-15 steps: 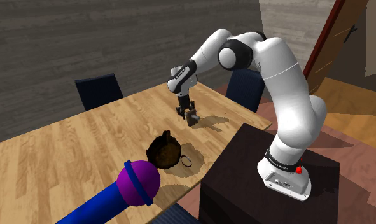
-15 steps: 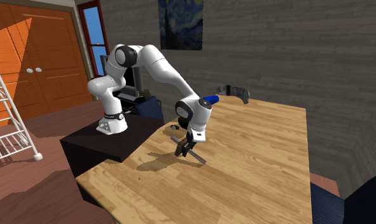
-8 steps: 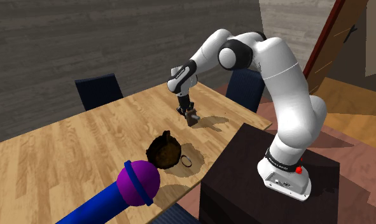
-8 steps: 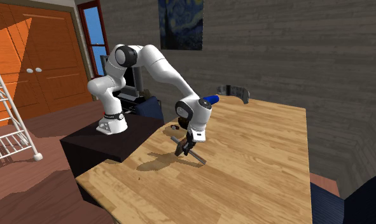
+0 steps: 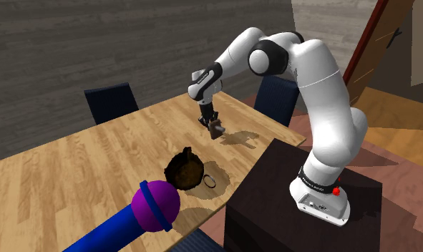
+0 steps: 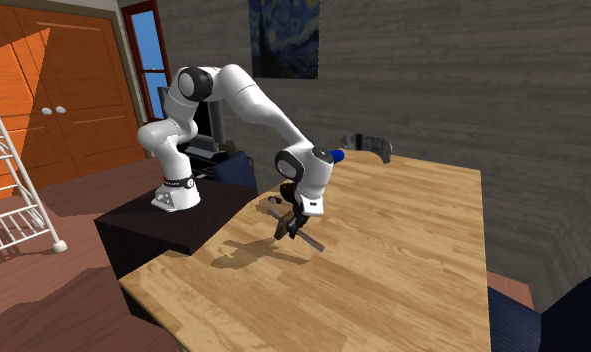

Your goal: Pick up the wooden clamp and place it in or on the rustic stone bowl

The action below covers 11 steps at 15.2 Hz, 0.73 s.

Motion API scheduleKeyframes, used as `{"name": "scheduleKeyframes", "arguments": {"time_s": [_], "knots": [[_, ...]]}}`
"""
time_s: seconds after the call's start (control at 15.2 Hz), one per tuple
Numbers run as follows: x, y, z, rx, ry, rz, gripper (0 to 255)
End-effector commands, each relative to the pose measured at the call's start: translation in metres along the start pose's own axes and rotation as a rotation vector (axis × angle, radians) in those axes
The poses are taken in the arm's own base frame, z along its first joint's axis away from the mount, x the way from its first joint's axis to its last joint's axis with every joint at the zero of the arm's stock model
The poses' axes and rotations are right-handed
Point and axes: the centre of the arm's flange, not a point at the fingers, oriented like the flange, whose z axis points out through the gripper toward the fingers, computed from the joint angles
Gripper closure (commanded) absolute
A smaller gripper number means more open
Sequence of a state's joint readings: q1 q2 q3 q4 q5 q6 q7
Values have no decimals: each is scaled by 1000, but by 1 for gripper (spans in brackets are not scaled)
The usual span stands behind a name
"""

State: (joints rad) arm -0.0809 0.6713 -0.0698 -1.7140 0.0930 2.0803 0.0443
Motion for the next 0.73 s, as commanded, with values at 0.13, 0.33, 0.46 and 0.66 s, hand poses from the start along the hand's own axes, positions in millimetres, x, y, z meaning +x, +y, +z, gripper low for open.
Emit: {"name": "scheduleKeyframes", "arguments": {"time_s": [0.13,0.33,0.46,0.66], "knots": [[-6,1,-21,0,0,0,255],[-11,1,-36,0,0,0,255],[-14,1,-46,0,0,0,255],[-19,1,-61,0,0,0,255]]}}
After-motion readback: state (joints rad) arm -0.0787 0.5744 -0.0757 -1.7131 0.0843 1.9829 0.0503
